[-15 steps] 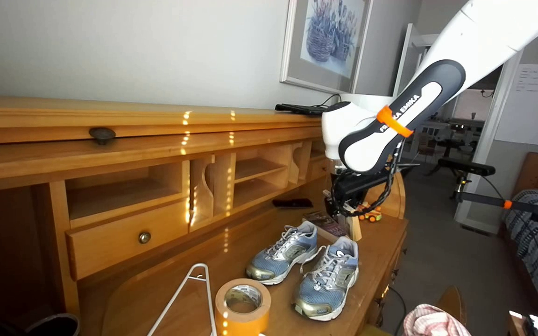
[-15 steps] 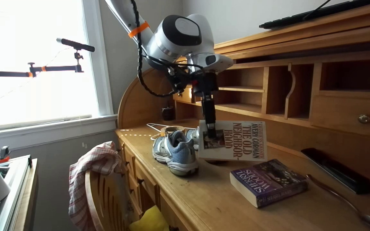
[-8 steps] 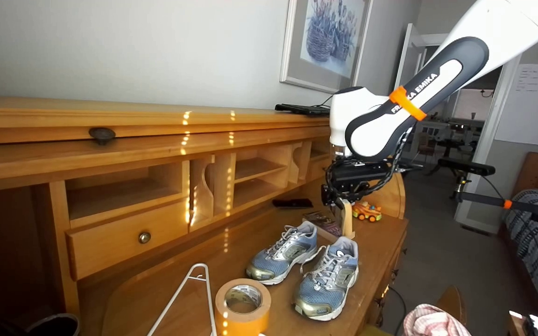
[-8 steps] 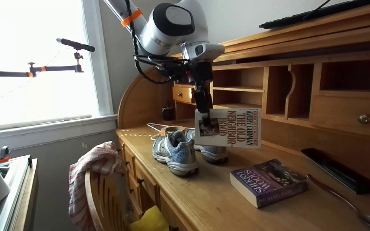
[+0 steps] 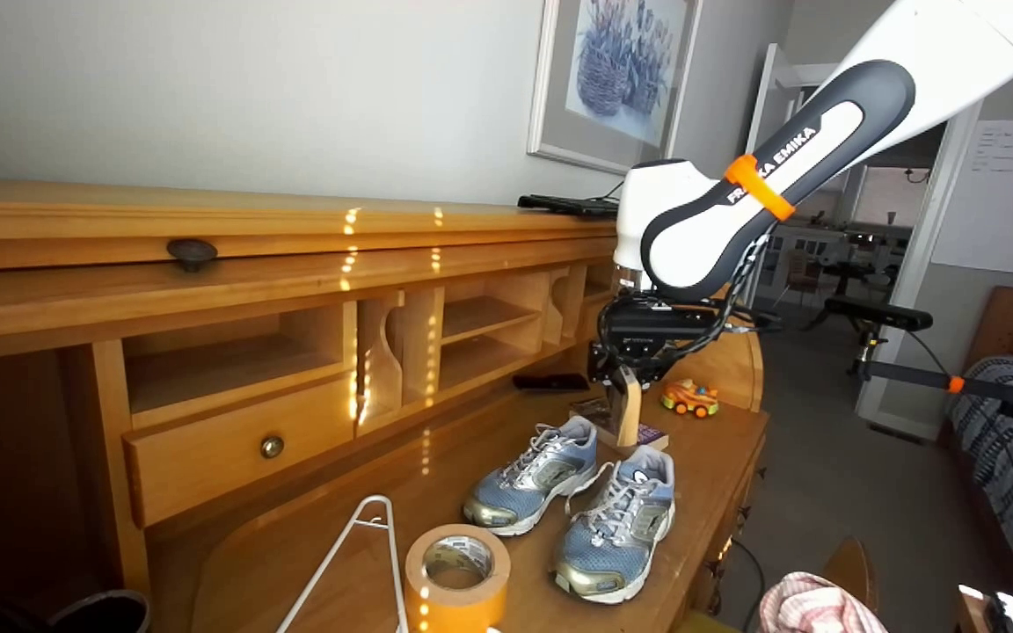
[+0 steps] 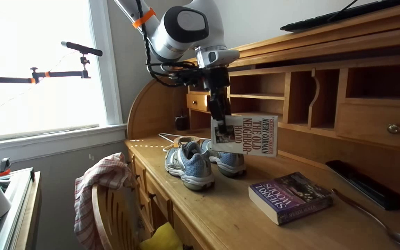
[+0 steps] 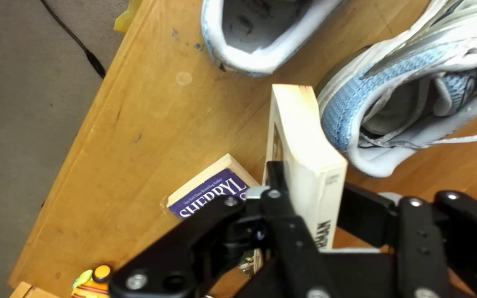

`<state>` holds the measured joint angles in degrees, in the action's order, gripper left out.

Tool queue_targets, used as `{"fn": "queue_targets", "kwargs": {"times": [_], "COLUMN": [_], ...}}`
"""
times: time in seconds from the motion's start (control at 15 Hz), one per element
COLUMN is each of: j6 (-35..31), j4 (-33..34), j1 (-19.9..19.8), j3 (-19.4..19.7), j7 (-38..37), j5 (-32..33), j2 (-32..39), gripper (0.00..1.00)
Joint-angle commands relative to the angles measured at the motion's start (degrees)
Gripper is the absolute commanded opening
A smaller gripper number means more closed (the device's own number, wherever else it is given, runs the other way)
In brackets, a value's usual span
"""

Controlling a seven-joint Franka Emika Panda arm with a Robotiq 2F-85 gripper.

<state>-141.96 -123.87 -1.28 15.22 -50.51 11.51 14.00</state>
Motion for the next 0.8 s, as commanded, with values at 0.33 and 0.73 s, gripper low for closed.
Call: {"fn": "queue_targets", "kwargs": {"times": [0.33, 0.73], "j6": [0.44, -2.08], "j4": [-0.47, -0.34], "j1": [-0.22, -0.06], "j3": [-3.08, -4.38], "j7": [-3.97, -6.2], "j5": [-4.8, -10.19], "j2": [1.63, 2.49], "gripper": [0.06, 0.06]}}
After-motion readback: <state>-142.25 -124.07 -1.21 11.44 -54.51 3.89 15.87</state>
